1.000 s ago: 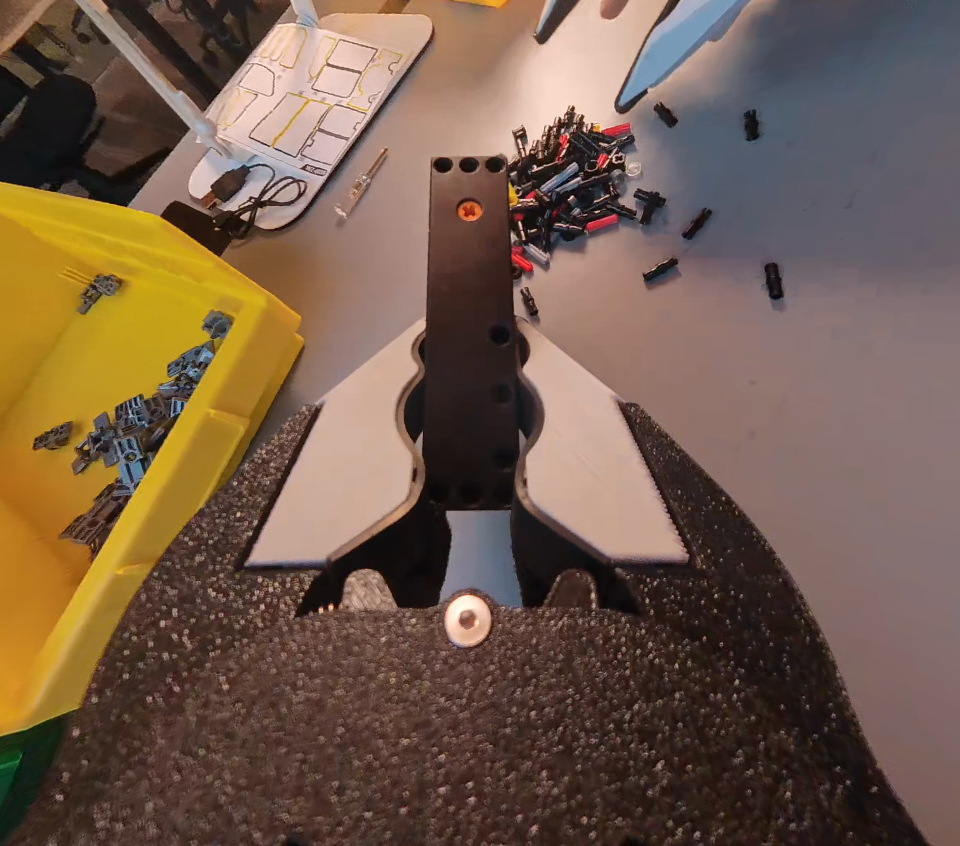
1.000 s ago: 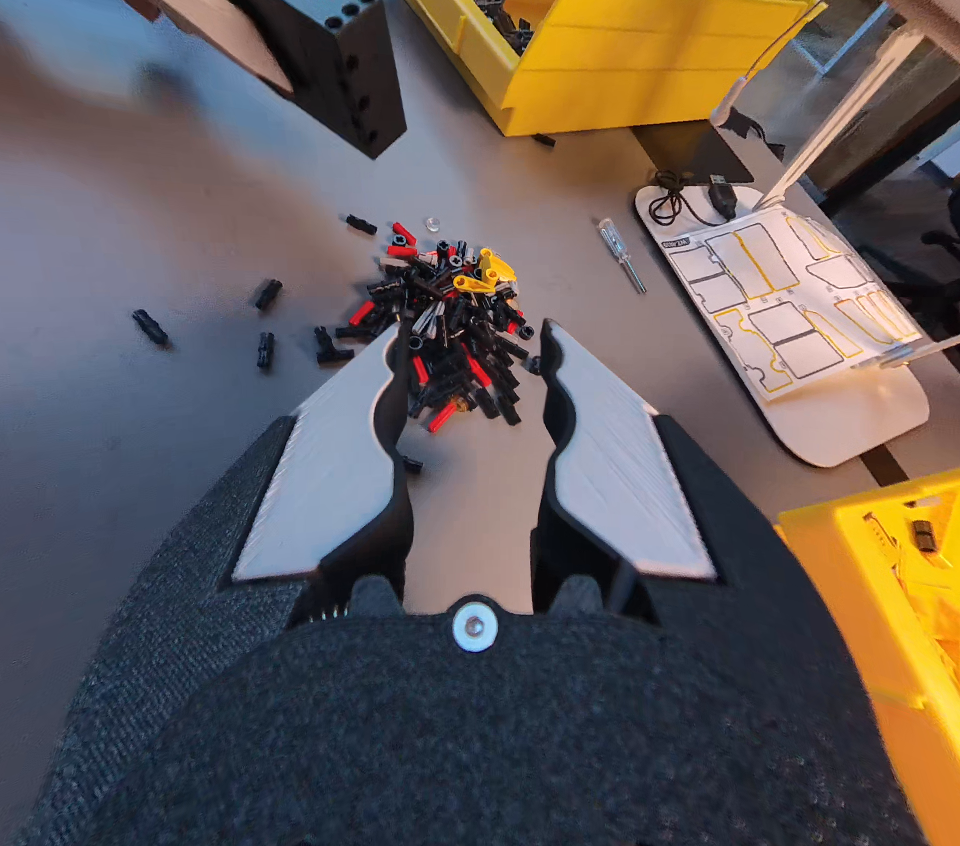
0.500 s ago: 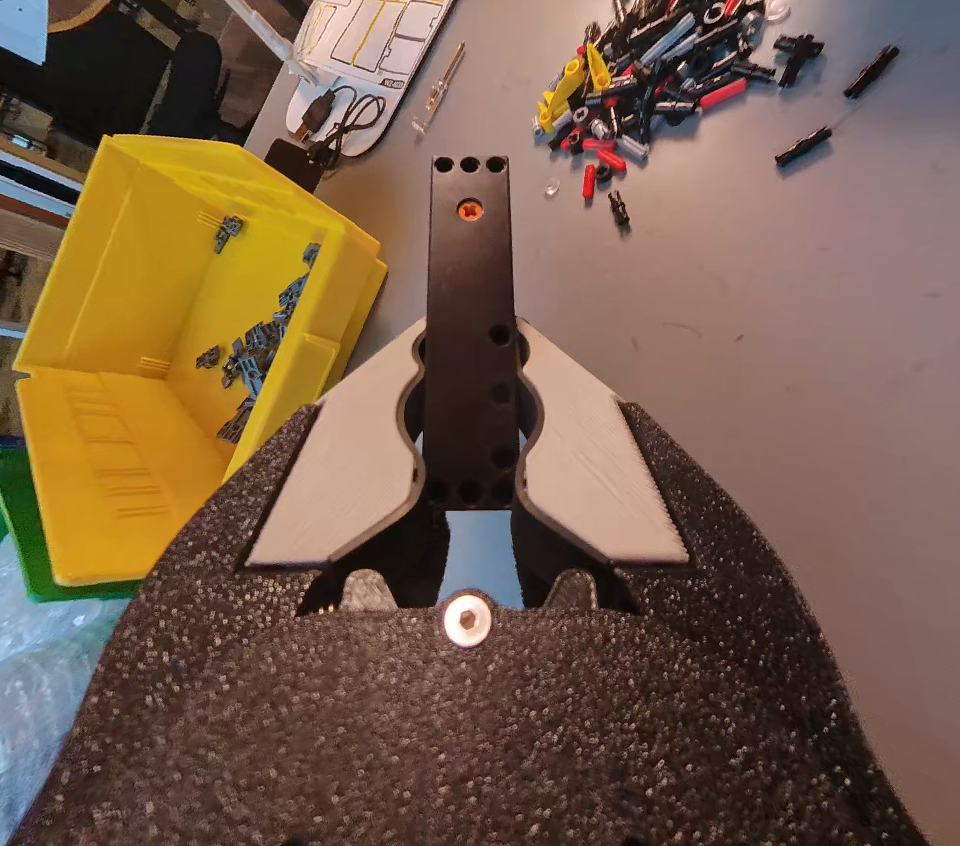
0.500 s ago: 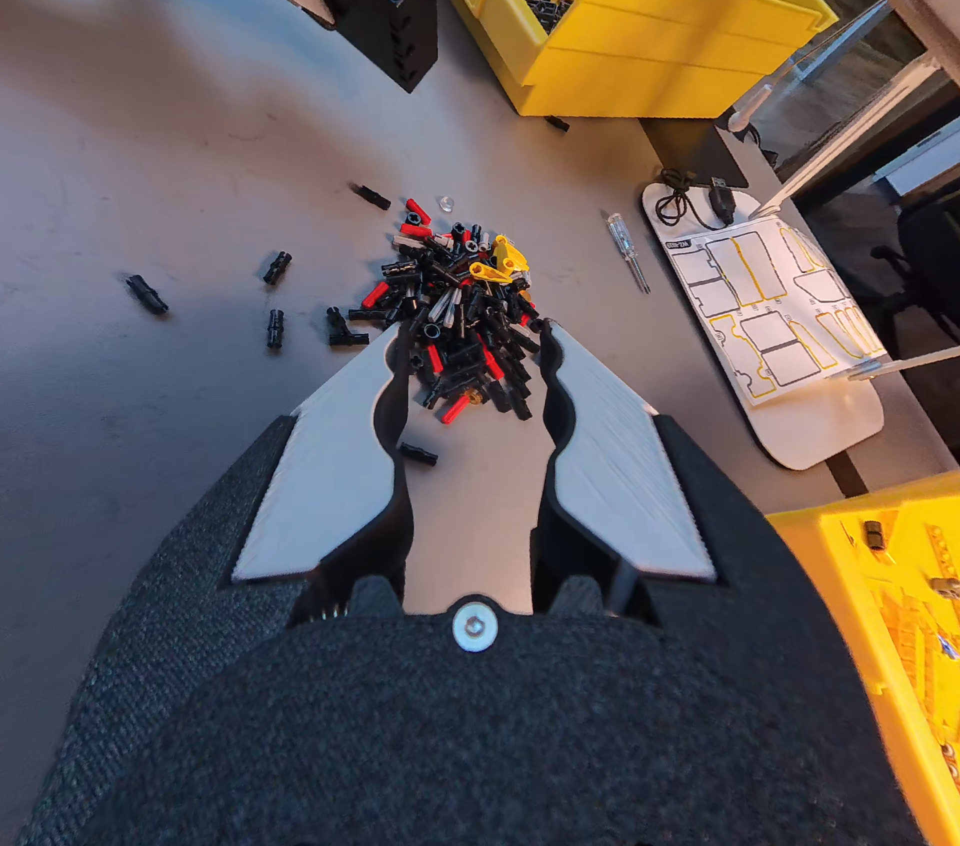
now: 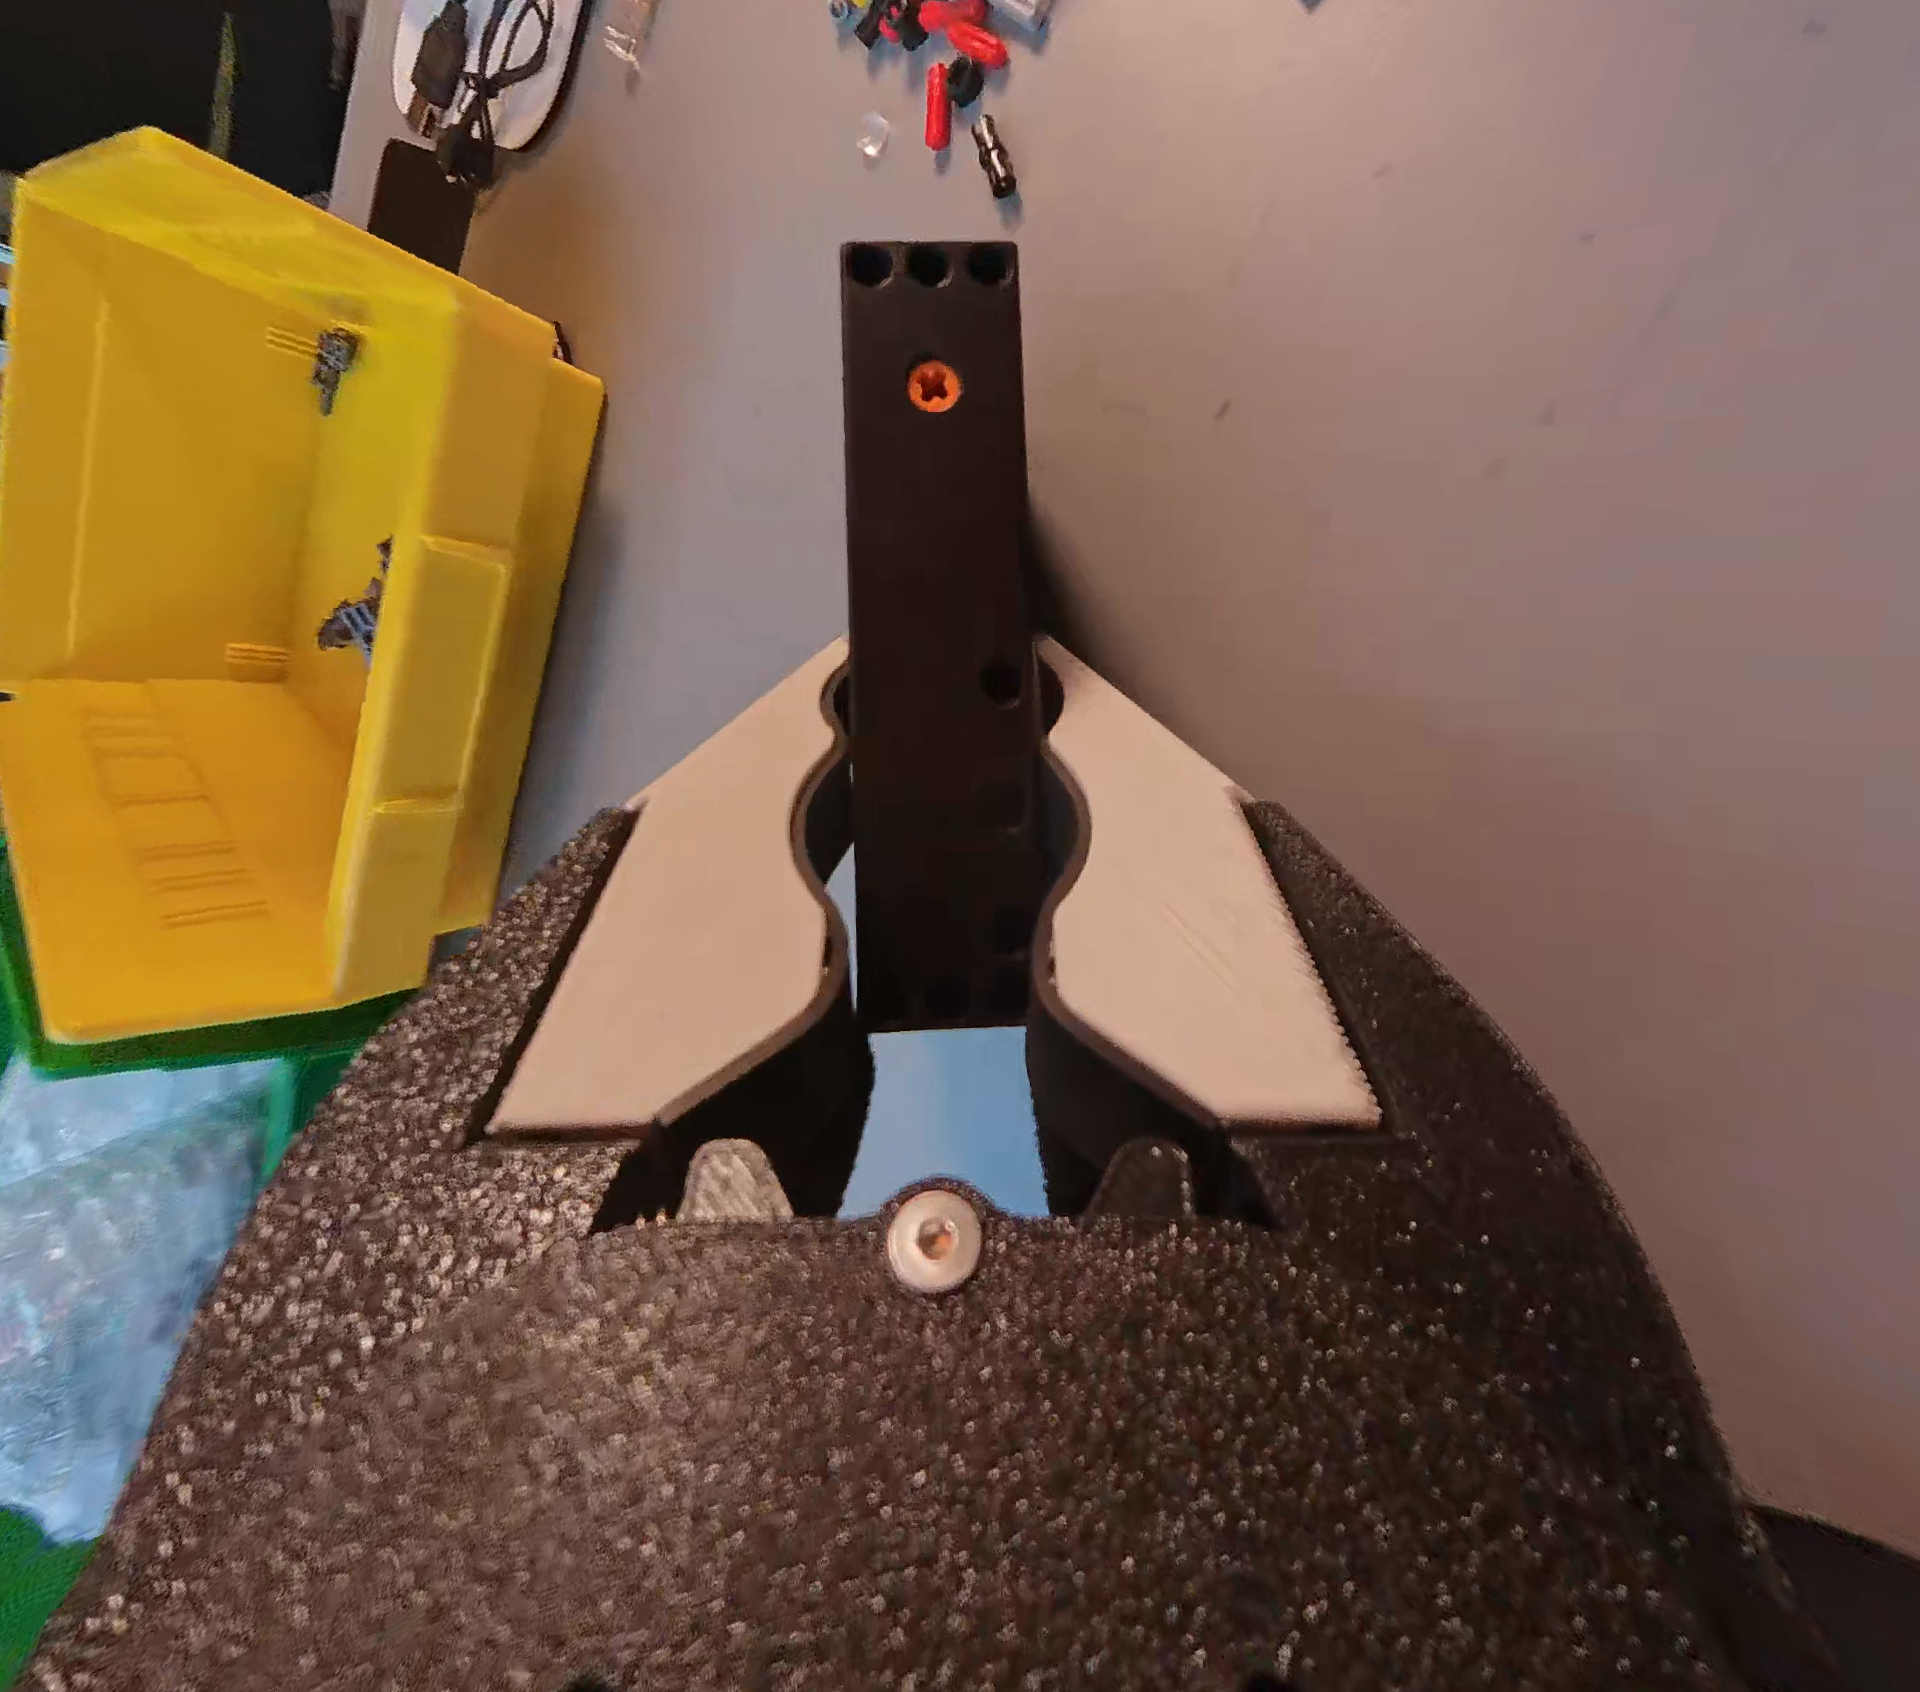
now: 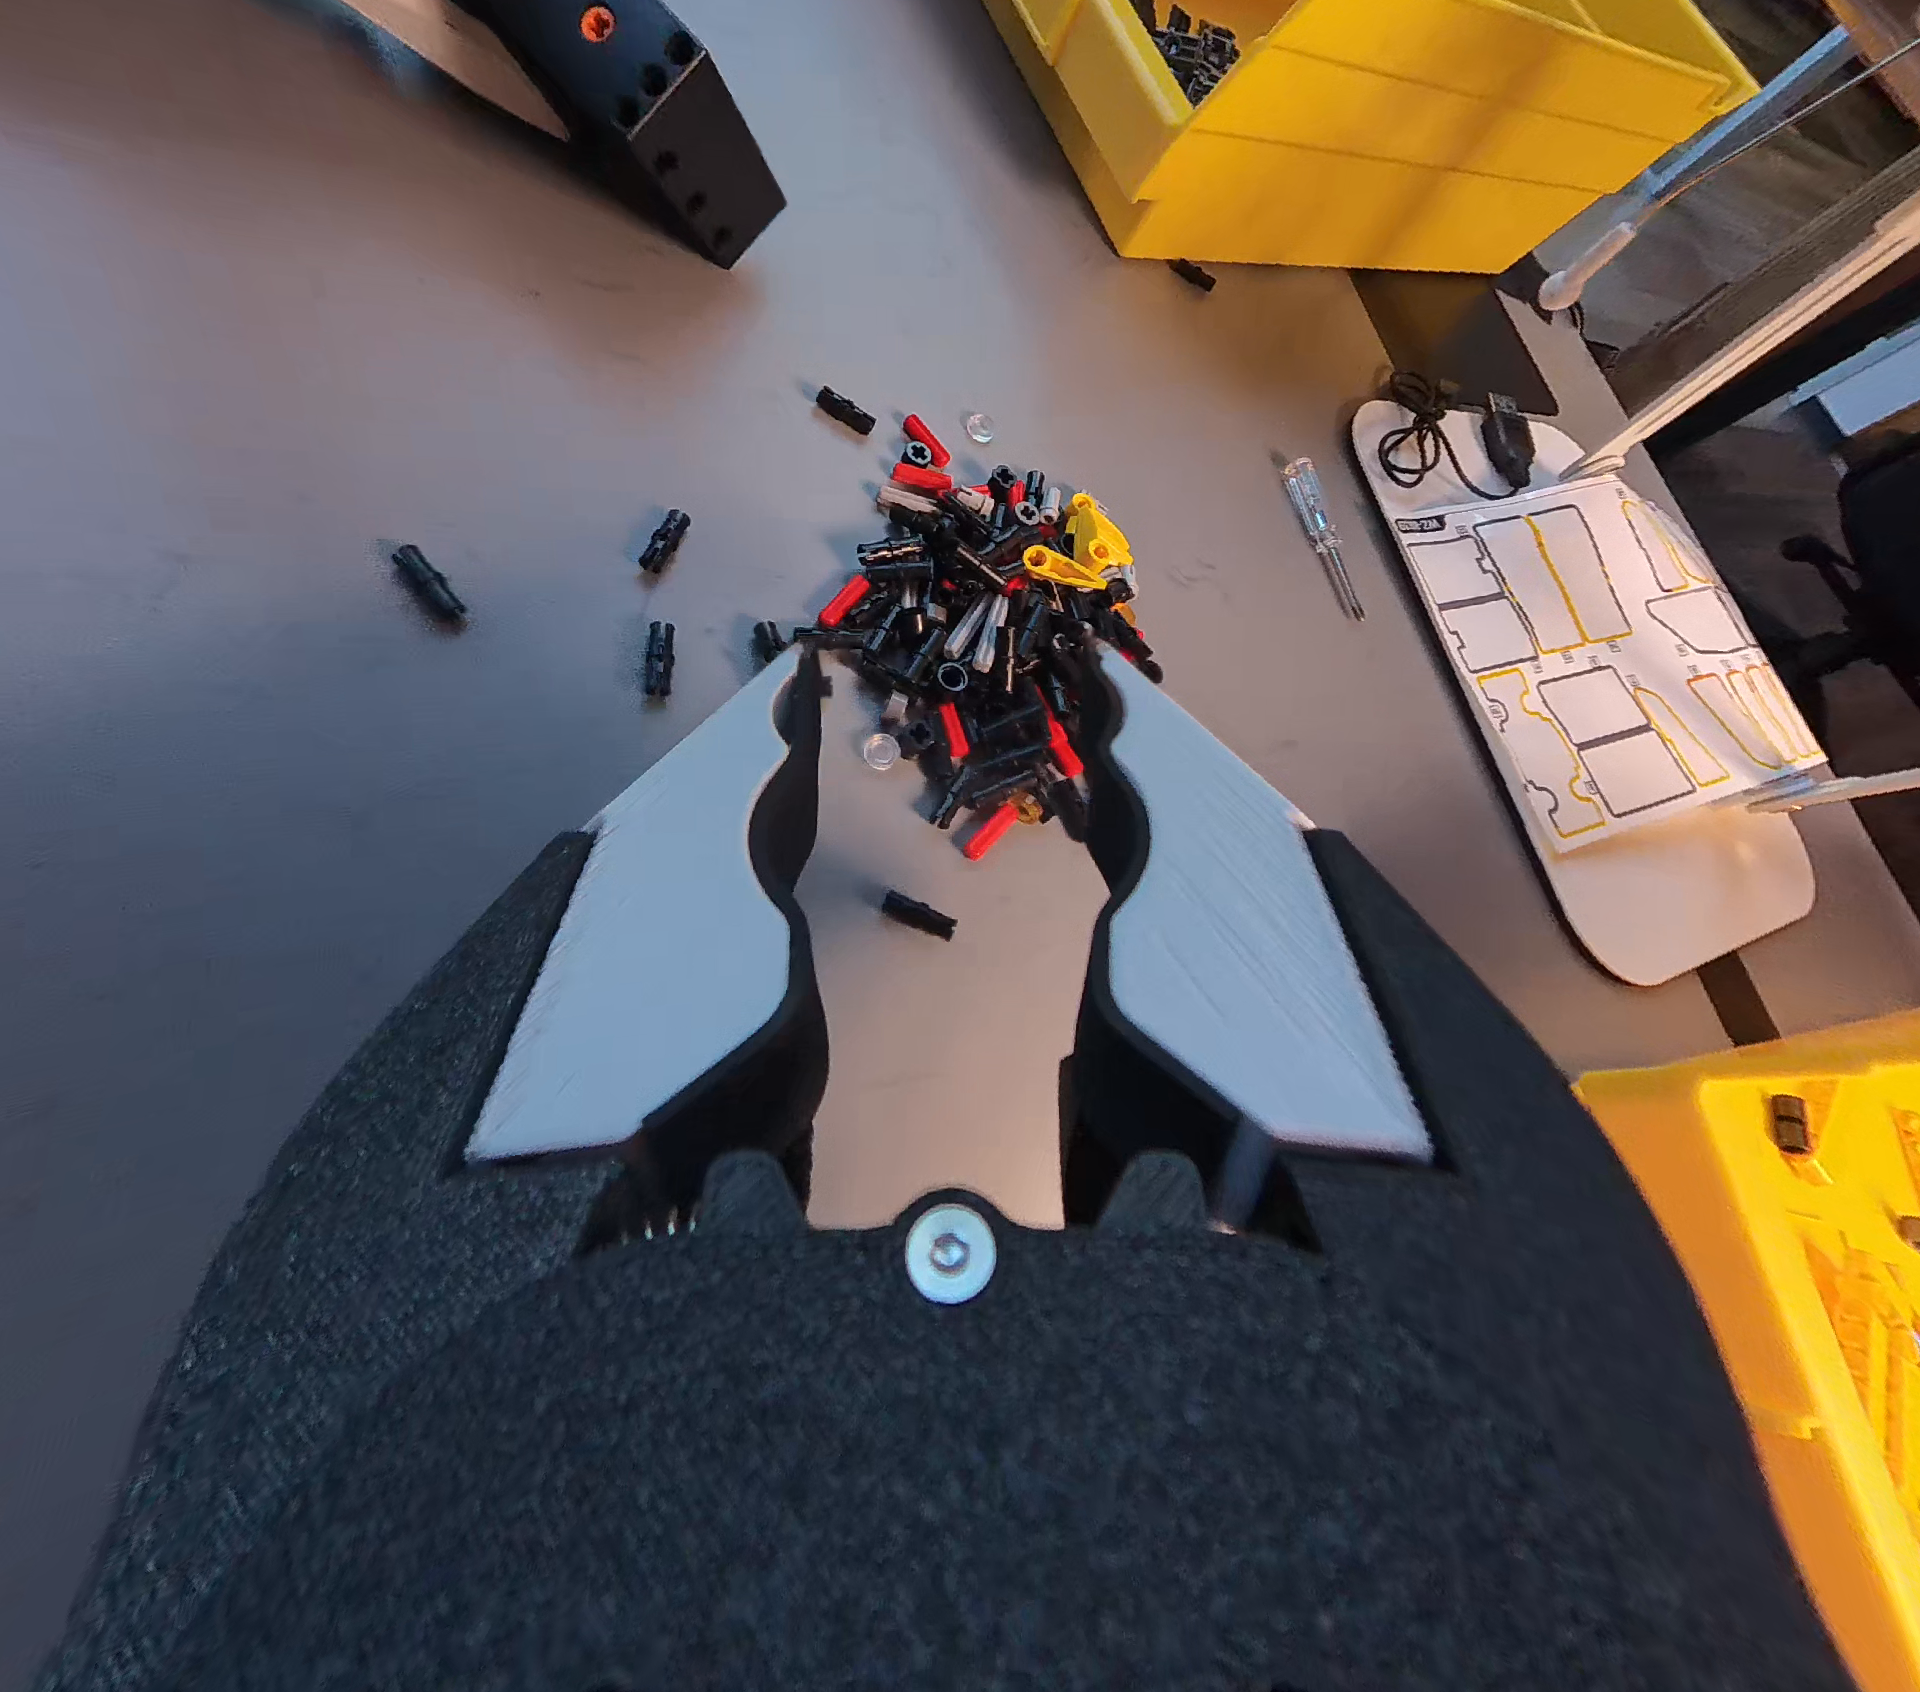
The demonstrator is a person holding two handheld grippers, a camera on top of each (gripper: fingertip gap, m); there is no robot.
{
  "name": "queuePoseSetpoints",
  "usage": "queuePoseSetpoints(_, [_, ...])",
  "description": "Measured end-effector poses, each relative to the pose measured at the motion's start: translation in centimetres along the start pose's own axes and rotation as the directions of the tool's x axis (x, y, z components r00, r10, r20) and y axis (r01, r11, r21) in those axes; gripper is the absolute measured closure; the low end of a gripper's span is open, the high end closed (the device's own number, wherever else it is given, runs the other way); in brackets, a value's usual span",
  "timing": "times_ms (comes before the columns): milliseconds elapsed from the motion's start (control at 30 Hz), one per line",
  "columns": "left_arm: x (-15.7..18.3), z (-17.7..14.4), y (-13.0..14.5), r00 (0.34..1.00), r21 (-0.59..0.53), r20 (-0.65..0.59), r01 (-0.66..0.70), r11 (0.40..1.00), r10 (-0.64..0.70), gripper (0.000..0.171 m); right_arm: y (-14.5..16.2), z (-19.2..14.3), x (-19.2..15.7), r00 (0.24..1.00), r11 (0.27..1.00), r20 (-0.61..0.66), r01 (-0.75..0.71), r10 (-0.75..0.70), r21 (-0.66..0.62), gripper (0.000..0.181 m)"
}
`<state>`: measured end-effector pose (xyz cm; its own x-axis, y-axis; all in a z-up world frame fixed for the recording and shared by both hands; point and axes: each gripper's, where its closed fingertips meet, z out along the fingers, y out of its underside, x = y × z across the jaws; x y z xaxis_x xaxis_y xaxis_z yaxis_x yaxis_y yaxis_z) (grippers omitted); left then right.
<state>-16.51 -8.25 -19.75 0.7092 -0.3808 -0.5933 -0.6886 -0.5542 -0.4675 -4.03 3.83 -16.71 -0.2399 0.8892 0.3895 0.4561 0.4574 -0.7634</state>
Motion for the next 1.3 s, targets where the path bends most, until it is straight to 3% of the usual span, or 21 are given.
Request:
queuePoseSetpoints(67, [0.7,-0.5,-0.4,0.992,0.043,-0.081,0.100,0.994,-0.096,0.131,-0.2,-0.3,-0.5,1.000,1.000,0.025,-0.017,0.017,0.004,0.134])
queuePoseSetpoints(100, [1.1,-0.8,-0.7,0.977,0.060,-0.141,0.170,0.984,-0.161,0.117,-0.5,-0.5,-0.8,0.999,0.999,0.040,-0.032,0.032,0.013,0.135])
queuePoseSetpoints(200, [1.9,-1.4,-1.3,0.892,0.063,-0.301,0.371,0.926,-0.337,0.089,-1.3,-1.3,-1.1,0.993,0.994,0.077,-0.096,0.091,0.055,0.134])
queuePoseSetpoints(300, [1.8,-1.3,-1.0,0.866,0.057,-0.327,0.416,0.907,-0.377,0.078,-1.8,-2.3,-0.9,0.981,0.979,0.105,-0.176,0.166,0.100,0.130])
queuePoseSetpoints(433, [1.3,-0.9,-0.4,0.827,0.017,-0.380,0.454,0.891,-0.414,0.065,-1.9,-3.8,-1.2,0.954,0.952,0.146,-0.280,0.262,0.121,0.095])
queuePoseSetpoints(500, [1.7,-0.2,0.5,0.814,-0.045,-0.403,0.439,0.897,-0.418,0.071,-1.6,-4.5,-1.9,0.942,0.945,0.177,-0.308,0.286,0.111,0.084])
queuePoseSetpoints(567, [1.9,0.0,0.0,0.794,-0.040,-0.439,0.449,0.893,-0.420,0.095,-1.2,-5.1,-2.2,0.939,0.943,0.173,-0.316,0.296,0.104,0.073])
queuePoseSetpoints(600, [1.4,0.3,0.1,0.807,-0.041,-0.406,0.452,0.891,-0.429,0.104,-1.0,-5.4,-2.4,0.939,0.943,0.173,-0.316,0.296,0.104,0.070])
queuePoseSetpoints(667, [0.1,1.2,0.3,0.786,-0.072,-0.331,0.531,0.844,-0.523,0.104,-0.8,-5.9,-2.4,0.941,0.941,0.160,-0.319,0.300,0.112,0.067])
queuePoseSetpoints(767, [-1.4,2.2,0.8,0.758,-0.087,-0.217,0.612,0.786,-0.615,0.104,-0.8,-6.7,-1.8,0.939,0.927,0.156,-0.332,0.307,0.174,0.097])
queuePoseSetpoints(867, [-2.9,1.5,0.0,0.767,0.008,-0.167,0.629,0.777,-0.619,0.101,-1.1,-7.5,-0.4,0.922,0.886,0.163,-0.383,0.351,0.261,0.162])
queuePoseSetpoints(900, [-3.8,0.5,-1.0,0.753,0.075,-0.183,0.652,0.754,-0.632,0.102,-1.3,-7.9,-0.1,0.917,0.873,0.173,-0.396,0.360,0.284,0.179])
queuePoseSetpoints(1033, [-9.8,-4.7,-2.5,0.724,0.312,-0.125,0.678,0.666,-0.678,0.103,-1.0,-8.9,1.5,0.909,0.848,0.131,-0.416,0.395,0.330,0.181])
queuePoseSetpoints(1133, [-16.1,-9.3,-0.3,0.728,0.356,0.044,0.628,0.692,-0.684,0.099,-0.9,-8.9,1.9,0.890,0.828,0.142,-0.454,0.432,0.329,0.152])
queuePoseSetpoints(1300, [-27.3,-14.6,7.2,0.668,0.265,0.240,0.653,0.709,-0.704,0.107,-0.6,-8.4,2.1,0.891,0.838,0.112,-0.452,0.439,0.305,0.105])
